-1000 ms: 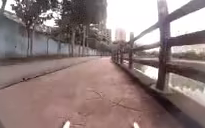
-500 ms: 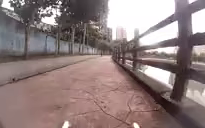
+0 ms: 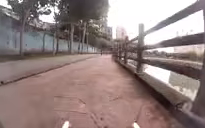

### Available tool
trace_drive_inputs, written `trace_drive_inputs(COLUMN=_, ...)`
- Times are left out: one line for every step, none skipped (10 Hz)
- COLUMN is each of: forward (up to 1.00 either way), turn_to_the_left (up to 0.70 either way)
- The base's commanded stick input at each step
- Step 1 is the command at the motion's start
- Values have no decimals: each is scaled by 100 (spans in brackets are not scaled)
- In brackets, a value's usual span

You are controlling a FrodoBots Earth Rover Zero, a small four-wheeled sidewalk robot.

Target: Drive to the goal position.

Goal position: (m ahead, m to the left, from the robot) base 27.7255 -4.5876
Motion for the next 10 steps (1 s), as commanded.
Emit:
trace_drive_inputs(forward=68, turn_to_the_left=0)
trace_drive_inputs(forward=69, turn_to_the_left=0)
trace_drive_inputs(forward=69, turn_to_the_left=0)
trace_drive_inputs(forward=70, turn_to_the_left=0)
trace_drive_inputs(forward=70, turn_to_the_left=0)
trace_drive_inputs(forward=70, turn_to_the_left=0)
trace_drive_inputs(forward=70, turn_to_the_left=0)
trace_drive_inputs(forward=70, turn_to_the_left=0)
trace_drive_inputs(forward=70, turn_to_the_left=0)
trace_drive_inputs(forward=70, turn_to_the_left=0)
